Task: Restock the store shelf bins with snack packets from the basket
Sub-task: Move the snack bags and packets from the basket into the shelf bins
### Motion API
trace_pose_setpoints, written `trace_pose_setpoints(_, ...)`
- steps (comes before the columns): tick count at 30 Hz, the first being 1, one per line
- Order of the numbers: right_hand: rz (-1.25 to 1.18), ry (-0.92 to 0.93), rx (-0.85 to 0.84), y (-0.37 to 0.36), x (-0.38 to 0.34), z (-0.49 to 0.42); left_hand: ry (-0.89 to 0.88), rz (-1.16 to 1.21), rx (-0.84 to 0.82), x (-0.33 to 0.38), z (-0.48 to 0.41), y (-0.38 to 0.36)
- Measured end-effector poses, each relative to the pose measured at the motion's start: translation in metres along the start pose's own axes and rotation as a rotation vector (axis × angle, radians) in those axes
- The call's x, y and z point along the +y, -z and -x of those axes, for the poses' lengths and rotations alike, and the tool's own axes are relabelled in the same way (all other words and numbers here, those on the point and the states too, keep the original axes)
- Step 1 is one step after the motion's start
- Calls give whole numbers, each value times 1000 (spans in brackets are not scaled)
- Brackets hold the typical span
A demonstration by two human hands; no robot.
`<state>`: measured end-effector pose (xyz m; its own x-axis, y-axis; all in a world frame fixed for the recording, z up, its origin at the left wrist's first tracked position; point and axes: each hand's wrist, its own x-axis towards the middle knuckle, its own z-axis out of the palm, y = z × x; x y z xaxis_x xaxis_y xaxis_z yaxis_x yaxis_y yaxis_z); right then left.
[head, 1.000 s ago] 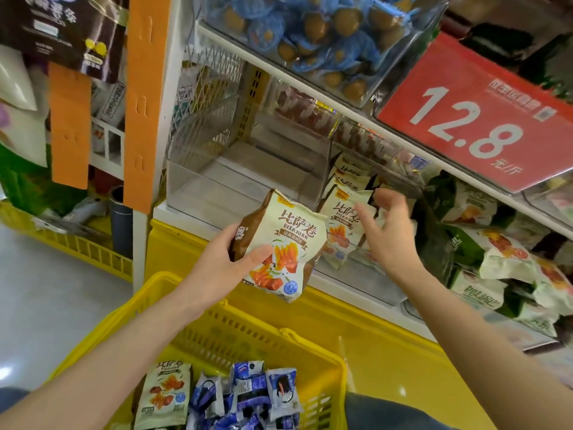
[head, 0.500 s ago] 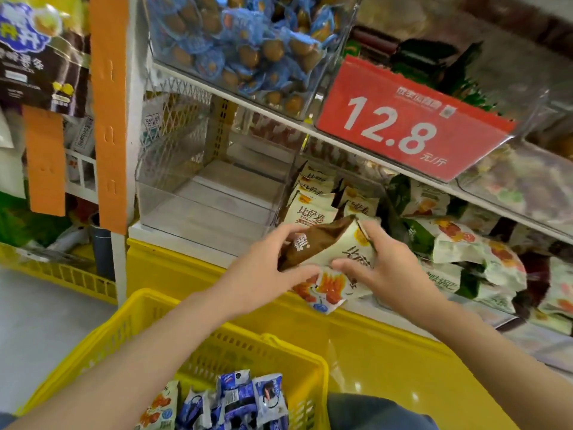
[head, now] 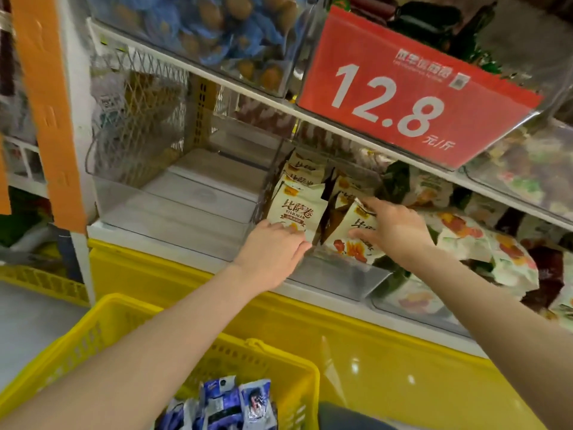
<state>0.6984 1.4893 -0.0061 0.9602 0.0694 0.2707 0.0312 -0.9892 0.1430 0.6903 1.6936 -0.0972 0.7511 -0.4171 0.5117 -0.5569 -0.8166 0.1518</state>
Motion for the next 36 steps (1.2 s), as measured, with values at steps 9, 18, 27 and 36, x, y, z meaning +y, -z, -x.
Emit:
trace_pose_setpoints(9,-106,112,-271,-34,16,-35,-44,13,70,-4,7,-5)
trace_pose_setpoints(18,-198,122,44,-32,2,7,3,-10,-28,0,4,-2)
trace_pose_setpoints(27,-138,176,-25,-43,-45,113,67,66,-138,7,29,30)
trace_pose_setpoints(36,-337,340,-30,-61,-140,184,265,136,-52,7,170,67)
